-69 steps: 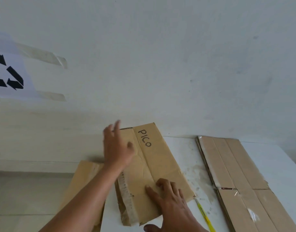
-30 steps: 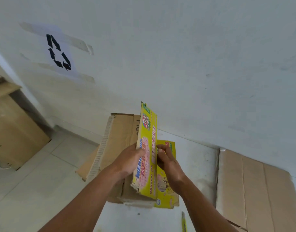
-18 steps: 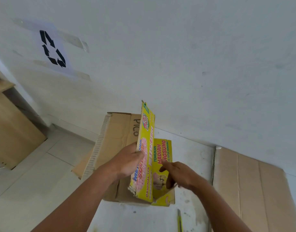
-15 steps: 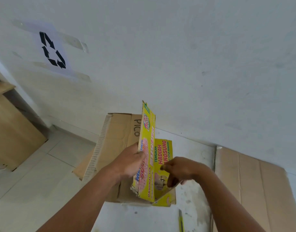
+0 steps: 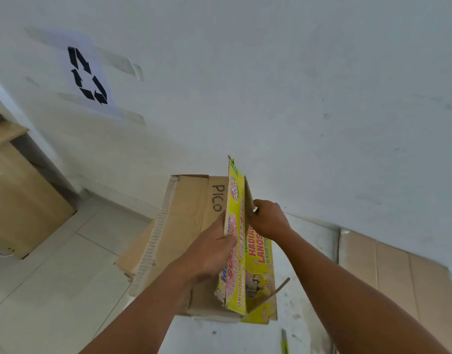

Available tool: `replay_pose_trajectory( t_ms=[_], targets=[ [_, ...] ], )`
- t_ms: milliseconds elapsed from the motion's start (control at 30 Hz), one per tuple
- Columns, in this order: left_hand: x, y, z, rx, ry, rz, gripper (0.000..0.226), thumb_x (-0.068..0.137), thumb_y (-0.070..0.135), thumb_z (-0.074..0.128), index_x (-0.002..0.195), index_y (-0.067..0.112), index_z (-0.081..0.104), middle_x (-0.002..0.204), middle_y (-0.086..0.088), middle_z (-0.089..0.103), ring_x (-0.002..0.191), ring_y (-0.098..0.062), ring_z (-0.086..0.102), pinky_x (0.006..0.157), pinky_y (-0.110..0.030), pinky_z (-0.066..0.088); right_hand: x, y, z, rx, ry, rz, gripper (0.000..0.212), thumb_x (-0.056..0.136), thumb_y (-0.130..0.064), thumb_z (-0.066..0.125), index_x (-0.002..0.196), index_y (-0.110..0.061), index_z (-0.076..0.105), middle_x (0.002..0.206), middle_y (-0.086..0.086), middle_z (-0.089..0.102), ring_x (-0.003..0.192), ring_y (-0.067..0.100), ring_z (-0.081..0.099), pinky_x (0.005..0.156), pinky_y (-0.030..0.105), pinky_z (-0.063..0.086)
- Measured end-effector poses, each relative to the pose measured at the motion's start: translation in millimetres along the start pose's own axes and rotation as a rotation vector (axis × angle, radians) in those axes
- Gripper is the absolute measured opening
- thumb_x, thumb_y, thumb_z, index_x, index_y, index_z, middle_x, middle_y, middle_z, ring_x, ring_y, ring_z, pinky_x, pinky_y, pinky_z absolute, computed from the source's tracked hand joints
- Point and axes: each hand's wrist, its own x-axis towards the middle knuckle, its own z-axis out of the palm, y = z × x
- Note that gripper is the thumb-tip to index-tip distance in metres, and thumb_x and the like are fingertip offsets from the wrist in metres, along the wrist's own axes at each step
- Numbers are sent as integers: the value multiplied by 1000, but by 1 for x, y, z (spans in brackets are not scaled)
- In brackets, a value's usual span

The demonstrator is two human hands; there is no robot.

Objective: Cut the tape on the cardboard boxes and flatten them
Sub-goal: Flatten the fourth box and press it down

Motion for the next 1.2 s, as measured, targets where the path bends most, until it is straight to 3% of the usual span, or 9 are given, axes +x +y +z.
replay_pose_trajectory(
  t_ms=[133,233,300,400,567,667,800,1067,1200],
  targets=[
    [8,-2,9,-7,-32,76,30,99,68,36,127,75,35,151,24,44,141,-2,39,118,-36,31,4,14,-21,459,157,241,28,88,-17,49,107,-17,69,92,7,70,79,26,69,64,44,61],
    [19,-18,22,391,-95,-1,69,75,96,10,142,75,11,169,9,-3,153,-28,-18,120,-60,-12,-5,20,-41,898,70,356,20,99,-22,52,104,-15,69,88,4,71,70,19,67,50,27,54],
    [26,-30,30,664,-150,0,79,76,94,22,148,66,4,167,3,-21,146,-38,-33,116,-63,-20,-16,23,-49,1075,-18,368,35,100,-40,51,96,-12,71,86,6,72,71,20,68,62,30,57],
    [37,-47,30,971,-215,60,104,69,96,41,153,56,-5,162,-2,-34,140,-43,-40,114,-66,-19,-28,41,-49,1262,-77,297,62,98,-61,37,111,-11,72,108,12,73,98,28,69,90,45,54],
    [64,-54,10,1109,-205,187,113,66,97,44,157,46,1,166,-5,-23,148,-40,-30,116,-68,-12,-68,70,-13,966,-190,258,55,76,-36,69,121,-6,63,107,10,74,92,26,71,65,31,56],
    [77,-59,-3,1171,-244,217,118,63,97,47,158,43,6,167,-5,-19,150,-38,-24,118,-66,-9,-89,72,18,1008,-141,308,48,90,-44,68,120,-7,67,112,9,74,104,25,70,90,41,56],
    [84,-79,-10,1221,-287,279,122,60,96,49,159,36,12,168,-4,-12,152,-37,-19,121,-62,-6,-100,63,46,1001,17,405,39,98,-43,57,116,-12,69,108,4,75,102,22,71,93,44,55],
    [88,-170,-35,1206,-347,243,95,78,80,-1,159,34,19,168,-1,-6,154,-33,-11,121,-62,-3,-92,42,113,713,252,684,34,98,-45,53,96,-12,61,94,9,67,83,25,64,75,45,58],
    [96,-217,-59,1129,-482,120,63,104,50,38,160,33,15,169,3,-9,154,-33,-9,122,-57,3,-93,37,147,578,219,738,32,101,-41,49,104,-10,51,99,5,62,78,18,58,65,33,53]
  ],
)
